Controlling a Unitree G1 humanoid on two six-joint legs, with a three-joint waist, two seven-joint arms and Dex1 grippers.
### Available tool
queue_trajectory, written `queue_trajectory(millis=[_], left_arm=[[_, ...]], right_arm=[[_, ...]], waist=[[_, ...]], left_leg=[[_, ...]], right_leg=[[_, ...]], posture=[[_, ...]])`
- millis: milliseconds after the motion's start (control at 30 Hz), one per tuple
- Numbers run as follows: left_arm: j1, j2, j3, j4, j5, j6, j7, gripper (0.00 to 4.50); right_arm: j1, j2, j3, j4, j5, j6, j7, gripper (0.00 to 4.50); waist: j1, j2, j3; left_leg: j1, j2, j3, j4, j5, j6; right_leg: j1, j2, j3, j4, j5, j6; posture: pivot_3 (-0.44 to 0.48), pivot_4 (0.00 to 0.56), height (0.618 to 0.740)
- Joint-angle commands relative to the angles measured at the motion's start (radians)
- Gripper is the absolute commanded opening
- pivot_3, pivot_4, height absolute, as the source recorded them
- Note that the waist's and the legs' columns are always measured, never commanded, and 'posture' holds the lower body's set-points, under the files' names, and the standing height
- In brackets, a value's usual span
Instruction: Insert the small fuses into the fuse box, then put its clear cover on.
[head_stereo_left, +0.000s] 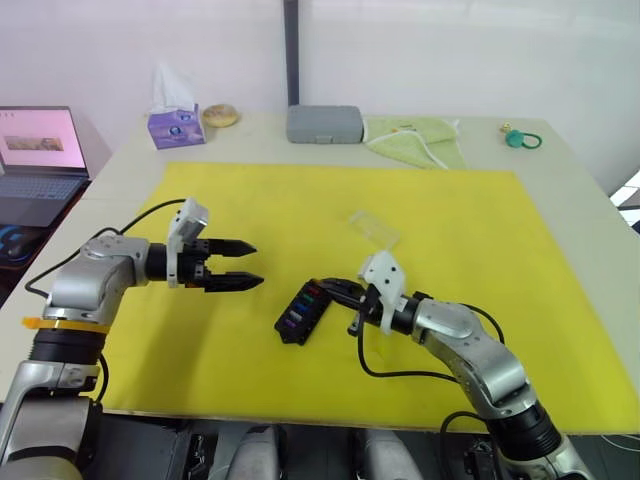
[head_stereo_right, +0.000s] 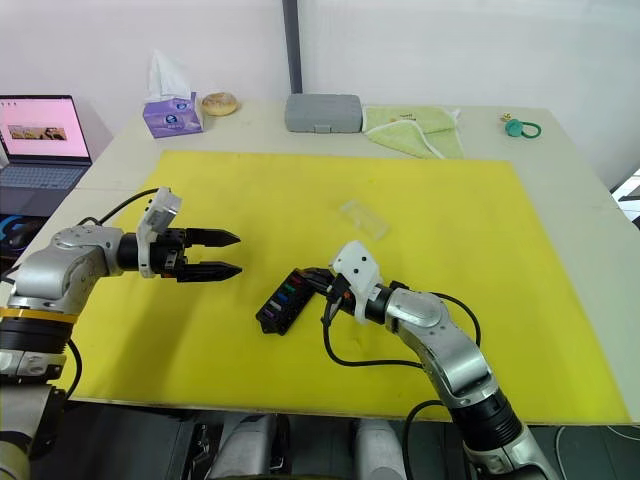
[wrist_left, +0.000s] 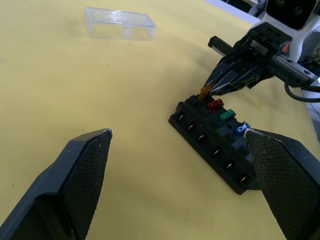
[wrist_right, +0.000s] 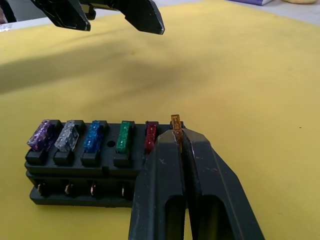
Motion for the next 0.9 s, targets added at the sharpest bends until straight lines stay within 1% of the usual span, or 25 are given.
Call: queue_trajectory(millis=[33,333,700,900], left_arm=[[0.006,0.003,0.019,-0.018,-0.005,0.000,0.003,4.47],[-0.001,-0.015,0.018,0.003,0.009,-0.015,0.025,4.47],[0.012,-0.029,0.024,0.003,0.015,-0.021,0.050,4.47],[0.023,-0.035,0.029,0.010,0.017,-0.027,0.062,4.47]], right_arm=[[0.018,0.010,0.006,0.004,-0.015,-0.008,0.002,0.00],[0.027,0.019,0.023,0.011,-0.025,0.014,0.006,0.00],[0.007,0.019,0.043,0.006,-0.052,0.030,0.018,0.00],[-0.015,0.026,0.033,0.013,-0.053,0.027,0.027,0.00]], waist=[[0.000,0.000,0.000],[0.000,0.000,0.000],[-0.002,0.000,-0.001],[-0.002,0.000,-0.001]], left_leg=[[0.000,0.000,0.000,0.000,0.000,0.000],[0.002,0.000,0.000,0.000,0.000,0.000],[0.005,0.000,-0.001,0.000,0.000,0.000],[0.007,0.000,0.000,0.000,0.000,0.000]], right_leg=[[0.000,0.000,0.000,0.000,0.000,0.000],[0.002,0.000,0.000,0.000,0.000,0.000],[0.005,0.001,0.000,0.000,0.000,0.000],[0.006,0.001,0.000,0.000,0.000,0.000]], posture=[[0.000,0.150,0.737],[0.000,0.150,0.737],[0.000,0.150,0.737],[0.000,0.150,0.737]])
